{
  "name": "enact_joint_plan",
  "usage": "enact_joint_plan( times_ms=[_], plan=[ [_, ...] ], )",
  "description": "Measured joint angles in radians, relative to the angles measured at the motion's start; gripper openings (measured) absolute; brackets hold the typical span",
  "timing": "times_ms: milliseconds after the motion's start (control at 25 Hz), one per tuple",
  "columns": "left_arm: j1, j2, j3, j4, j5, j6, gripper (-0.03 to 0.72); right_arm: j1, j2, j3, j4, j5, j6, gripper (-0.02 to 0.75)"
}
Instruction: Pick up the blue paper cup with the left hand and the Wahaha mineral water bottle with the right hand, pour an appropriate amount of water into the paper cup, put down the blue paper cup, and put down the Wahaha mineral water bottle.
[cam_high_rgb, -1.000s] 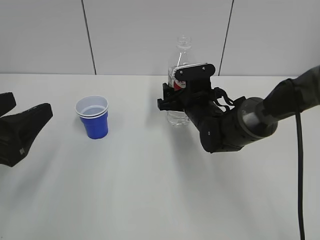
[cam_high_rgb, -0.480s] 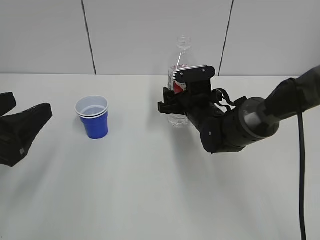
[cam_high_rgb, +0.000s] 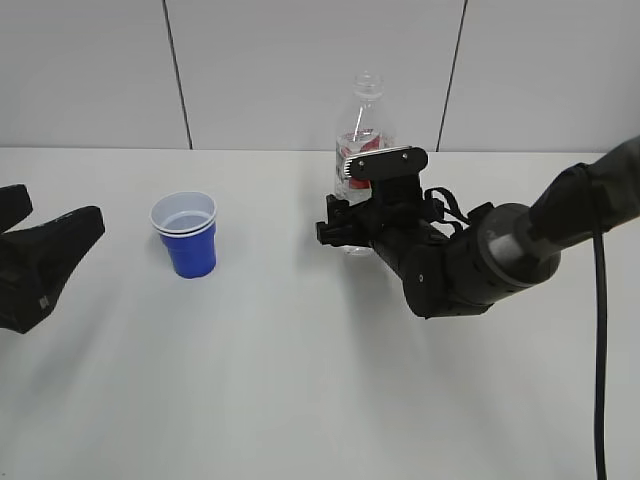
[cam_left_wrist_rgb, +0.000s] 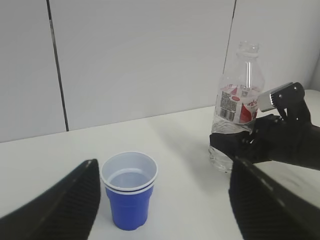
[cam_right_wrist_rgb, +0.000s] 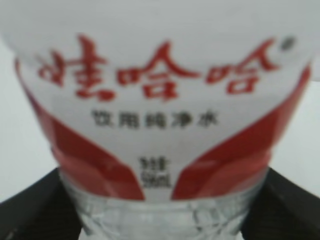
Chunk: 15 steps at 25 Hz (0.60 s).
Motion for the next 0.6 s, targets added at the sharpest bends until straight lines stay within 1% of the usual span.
enact_joint_plan(
  times_ms=[600],
  plan=[
    [0.000, 0.000, 0.000, 0.000, 0.000, 0.000, 0.605, 0.019, -0.037, 0.106, 0.030, 0.002, 0.010, 0.610]
  ],
)
